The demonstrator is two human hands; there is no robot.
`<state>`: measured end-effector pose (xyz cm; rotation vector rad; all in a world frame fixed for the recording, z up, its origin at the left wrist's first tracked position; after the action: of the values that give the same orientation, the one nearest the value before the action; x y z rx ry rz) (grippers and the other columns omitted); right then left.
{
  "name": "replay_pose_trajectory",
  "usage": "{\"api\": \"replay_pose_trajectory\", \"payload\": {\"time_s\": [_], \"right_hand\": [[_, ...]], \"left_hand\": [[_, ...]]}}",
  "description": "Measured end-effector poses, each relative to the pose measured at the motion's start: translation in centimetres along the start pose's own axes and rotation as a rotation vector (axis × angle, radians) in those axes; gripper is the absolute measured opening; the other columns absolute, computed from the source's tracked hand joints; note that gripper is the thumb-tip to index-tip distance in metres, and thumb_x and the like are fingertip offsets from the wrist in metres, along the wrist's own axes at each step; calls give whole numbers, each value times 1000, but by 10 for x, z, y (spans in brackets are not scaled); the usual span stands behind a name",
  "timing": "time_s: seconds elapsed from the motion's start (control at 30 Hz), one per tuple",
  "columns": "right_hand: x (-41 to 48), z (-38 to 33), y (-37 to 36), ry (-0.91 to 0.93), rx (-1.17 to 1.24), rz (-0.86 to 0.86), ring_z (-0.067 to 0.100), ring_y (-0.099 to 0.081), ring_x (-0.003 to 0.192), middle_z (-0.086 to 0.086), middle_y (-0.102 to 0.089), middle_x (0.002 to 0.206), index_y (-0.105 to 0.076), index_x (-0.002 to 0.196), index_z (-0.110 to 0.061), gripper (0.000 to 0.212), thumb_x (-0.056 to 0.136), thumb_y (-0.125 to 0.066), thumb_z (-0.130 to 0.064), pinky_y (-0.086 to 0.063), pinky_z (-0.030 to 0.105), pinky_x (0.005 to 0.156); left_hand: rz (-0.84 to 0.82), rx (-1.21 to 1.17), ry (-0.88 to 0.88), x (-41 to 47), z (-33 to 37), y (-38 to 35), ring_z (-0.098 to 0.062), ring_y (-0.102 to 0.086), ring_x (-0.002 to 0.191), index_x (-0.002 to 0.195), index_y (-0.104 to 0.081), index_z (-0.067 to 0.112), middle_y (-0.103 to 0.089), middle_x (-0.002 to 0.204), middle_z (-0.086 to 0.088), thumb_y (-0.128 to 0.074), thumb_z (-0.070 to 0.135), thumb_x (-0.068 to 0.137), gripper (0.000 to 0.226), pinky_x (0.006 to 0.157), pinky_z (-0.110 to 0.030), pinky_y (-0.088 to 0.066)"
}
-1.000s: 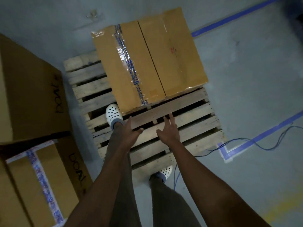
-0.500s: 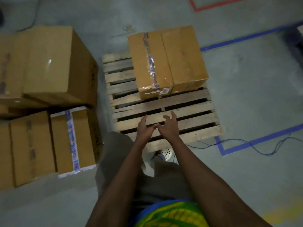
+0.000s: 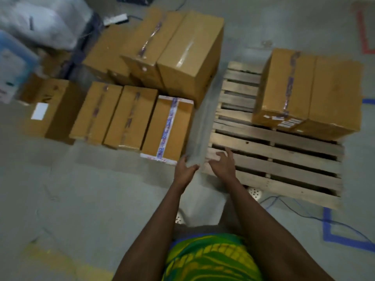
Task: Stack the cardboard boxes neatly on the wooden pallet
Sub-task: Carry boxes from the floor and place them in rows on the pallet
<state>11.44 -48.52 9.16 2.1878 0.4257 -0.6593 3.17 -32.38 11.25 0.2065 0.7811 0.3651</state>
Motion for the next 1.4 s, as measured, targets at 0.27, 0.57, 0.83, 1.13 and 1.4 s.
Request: {"api": "replay_pose_trajectory", "payload": {"time_s": [0.27,0.57,0.83,1.13,1.4], "right_hand": [[-90,-96,-138,121,-71,-185,29,-22,151,18,-38,155,-62,134,-9,46,92,-70,-25,-27,32,117],[-52,-126,-154,-22,-6,-65,23,-38,143,7,-37,157,-66,128,-15,43,89,-72,-30,-36,36,115],[53,-125,-220,-169,106,-45,27,-53,124,11,-61,130,-69,121,-7,33,91,-71,-21,-39,32,103],[269,-23,-378,-331,93,15,24,-49,133,6,-50,147,-49,144,-16,59,91,-71,-31,-39,34,110],[325,54,-483,-685,312,18,32,-45,138,4,-42,154,-28,152,-22,83,88,-70,-53,-39,46,111]], "left_hand": [[106,-44,18,-30,-77,174,-21,-49,132,149,-46,14,-53,145,-10,-74,10,89,66,98,-30,-43],[30,-86,63,44,-72,203,-19,-56,119,147,-47,19,-57,142,-9,-74,18,90,62,96,-32,-45],[-2,1,187,188,-105,220,-15,-54,113,145,-49,19,-57,141,-8,-75,18,90,61,94,-30,-45],[126,96,315,436,-281,196,-27,-49,134,150,-44,19,-45,150,-9,-77,21,87,70,102,-35,-45],[141,22,451,532,-382,196,-25,-52,131,152,-37,17,-48,148,-2,-81,28,83,82,102,-37,-48]]}}
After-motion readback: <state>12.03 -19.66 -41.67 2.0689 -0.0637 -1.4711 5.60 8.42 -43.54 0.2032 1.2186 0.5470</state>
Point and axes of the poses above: each hand's wrist, its own x-axis towards the middle knuckle, its own y-axis out of the back of the hand, z = x × y, the point moved 7 cm from there along x, towards the middle knuckle
